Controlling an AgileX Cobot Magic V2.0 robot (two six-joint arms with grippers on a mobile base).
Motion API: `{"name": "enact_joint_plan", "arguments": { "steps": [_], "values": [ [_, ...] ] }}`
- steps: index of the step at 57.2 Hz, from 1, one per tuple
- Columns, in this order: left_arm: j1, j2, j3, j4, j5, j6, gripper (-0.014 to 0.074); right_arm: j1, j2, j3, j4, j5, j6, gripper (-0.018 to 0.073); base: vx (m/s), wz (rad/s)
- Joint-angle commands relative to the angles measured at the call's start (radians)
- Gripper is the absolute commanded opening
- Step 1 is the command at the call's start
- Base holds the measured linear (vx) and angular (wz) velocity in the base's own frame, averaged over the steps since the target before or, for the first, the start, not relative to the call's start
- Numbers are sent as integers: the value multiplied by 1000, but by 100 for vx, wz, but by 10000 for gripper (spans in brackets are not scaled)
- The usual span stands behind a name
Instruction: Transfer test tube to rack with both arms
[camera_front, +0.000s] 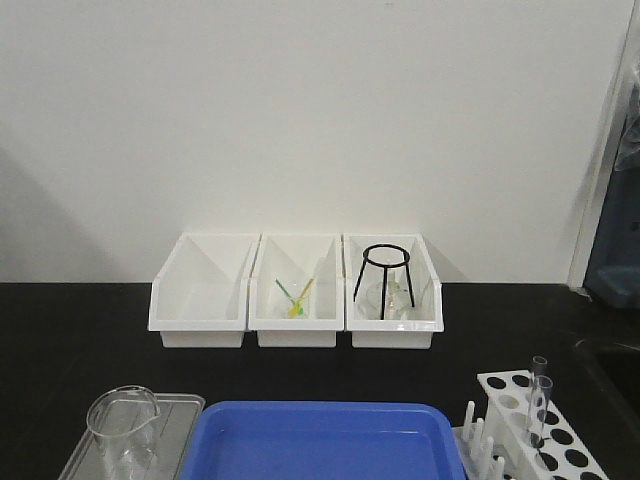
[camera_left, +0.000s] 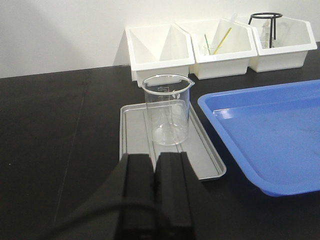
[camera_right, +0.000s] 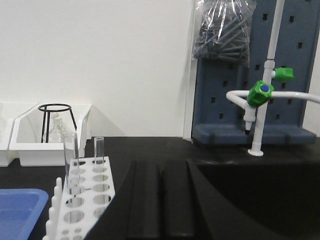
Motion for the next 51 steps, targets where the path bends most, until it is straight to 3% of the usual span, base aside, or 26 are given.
{"name": "enact_joint_plan", "arguments": {
  "steps": [1,8,15,51],
  "values": [
    [3,-13,-27,-6,-85,-6,-7,31,-38,22,0,-53,25,-11,0,0],
    [3,-14,-27,-6,-84,-6,-7,122,-24,45,-2,-43,19,-11,0,0],
    [3,-13,-27,-6,-84,-6,-7,161,-37,47,-3,-38,-9,-11,0,0],
    [3,-13,-27,-6,-84,-6,-7,159,-37,47,-4,-33,-9,-11,0,0]
  ]
}}
